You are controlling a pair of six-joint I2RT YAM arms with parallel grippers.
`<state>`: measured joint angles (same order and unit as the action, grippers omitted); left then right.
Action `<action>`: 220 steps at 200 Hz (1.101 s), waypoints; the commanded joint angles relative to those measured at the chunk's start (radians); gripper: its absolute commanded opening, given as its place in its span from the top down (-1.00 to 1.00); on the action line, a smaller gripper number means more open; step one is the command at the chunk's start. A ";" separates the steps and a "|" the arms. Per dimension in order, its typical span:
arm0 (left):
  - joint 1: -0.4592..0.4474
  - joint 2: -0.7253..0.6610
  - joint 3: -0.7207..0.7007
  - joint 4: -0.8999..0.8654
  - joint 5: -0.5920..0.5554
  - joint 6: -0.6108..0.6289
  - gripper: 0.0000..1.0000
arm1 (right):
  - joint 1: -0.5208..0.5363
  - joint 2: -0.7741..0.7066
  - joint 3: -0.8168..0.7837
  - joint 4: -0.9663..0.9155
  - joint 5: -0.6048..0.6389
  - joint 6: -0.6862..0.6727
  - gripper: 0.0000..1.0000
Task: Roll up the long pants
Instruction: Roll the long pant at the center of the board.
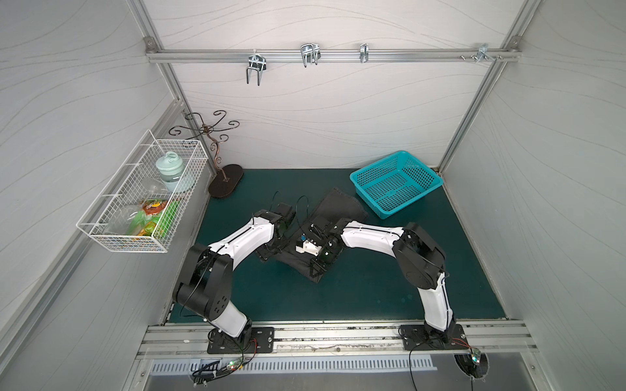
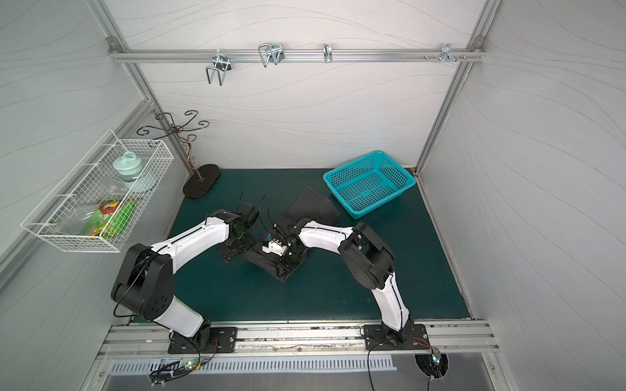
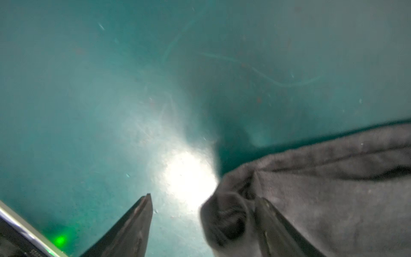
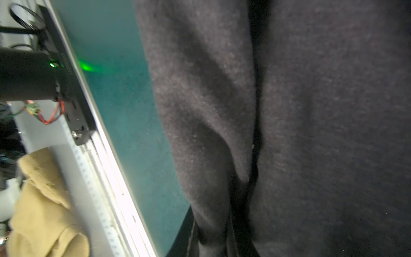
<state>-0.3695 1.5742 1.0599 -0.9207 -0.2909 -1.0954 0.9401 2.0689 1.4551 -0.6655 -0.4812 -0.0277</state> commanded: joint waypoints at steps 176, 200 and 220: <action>0.063 -0.341 -0.342 0.444 0.187 -0.073 -0.48 | -0.265 0.316 -0.052 -0.201 -0.562 0.223 1.00; 0.028 -0.404 -0.434 0.603 0.225 -0.084 -0.46 | -0.266 0.357 -0.041 -0.213 -0.577 0.229 1.00; -0.031 -0.414 -0.463 0.697 0.236 -0.088 -0.44 | -0.266 0.374 -0.040 -0.210 -0.579 0.233 1.00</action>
<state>-0.3450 1.1831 0.6060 -0.4656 -0.1093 -1.1641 0.6800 2.3123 1.4685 -0.8127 -1.1954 0.1406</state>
